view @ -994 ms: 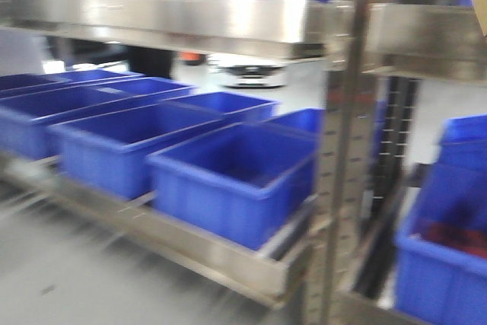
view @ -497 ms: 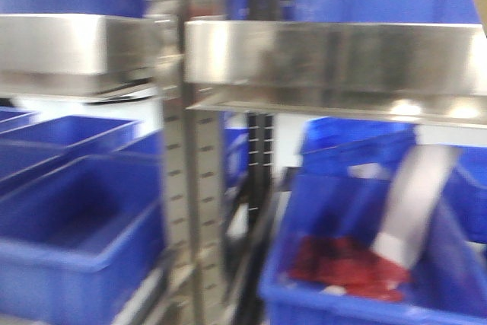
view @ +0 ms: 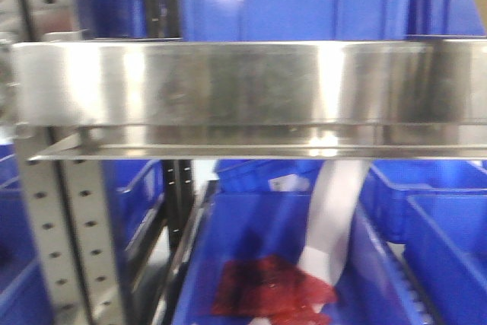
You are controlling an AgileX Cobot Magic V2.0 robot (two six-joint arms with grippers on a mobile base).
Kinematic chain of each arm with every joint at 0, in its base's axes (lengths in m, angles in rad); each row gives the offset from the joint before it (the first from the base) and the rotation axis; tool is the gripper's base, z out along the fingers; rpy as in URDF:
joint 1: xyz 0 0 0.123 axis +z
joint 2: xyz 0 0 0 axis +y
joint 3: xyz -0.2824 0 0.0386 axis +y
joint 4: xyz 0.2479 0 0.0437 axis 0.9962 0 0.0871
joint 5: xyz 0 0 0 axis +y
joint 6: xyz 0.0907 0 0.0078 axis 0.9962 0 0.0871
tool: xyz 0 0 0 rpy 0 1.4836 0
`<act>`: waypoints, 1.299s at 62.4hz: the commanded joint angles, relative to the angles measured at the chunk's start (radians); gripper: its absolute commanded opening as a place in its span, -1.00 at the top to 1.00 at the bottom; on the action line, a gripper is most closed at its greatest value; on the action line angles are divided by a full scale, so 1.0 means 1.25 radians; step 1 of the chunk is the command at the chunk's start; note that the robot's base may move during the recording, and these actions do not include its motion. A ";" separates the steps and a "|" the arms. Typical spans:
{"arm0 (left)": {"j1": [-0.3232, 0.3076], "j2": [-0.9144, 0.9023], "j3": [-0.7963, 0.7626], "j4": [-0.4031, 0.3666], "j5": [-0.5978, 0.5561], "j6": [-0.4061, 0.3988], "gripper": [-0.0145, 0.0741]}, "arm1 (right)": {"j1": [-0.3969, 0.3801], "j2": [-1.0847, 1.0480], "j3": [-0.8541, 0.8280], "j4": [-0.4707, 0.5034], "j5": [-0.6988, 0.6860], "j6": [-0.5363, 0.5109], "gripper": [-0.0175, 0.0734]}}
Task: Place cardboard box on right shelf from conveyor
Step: 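Drive toward the steel shelf rack with blue bins, box held, then raise the box with the right gripper above the upper steel shelf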
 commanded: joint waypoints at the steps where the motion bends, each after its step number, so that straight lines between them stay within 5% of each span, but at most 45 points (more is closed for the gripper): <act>1: -0.006 -0.009 -0.003 -0.004 -0.072 -0.004 0.94 | -0.005 0.001 -0.024 -0.021 -0.077 -0.003 0.26; 81: -0.002 -0.009 -0.003 -0.004 -0.072 -0.004 0.94 | -0.004 0.001 -0.024 -0.021 -0.089 -0.009 0.26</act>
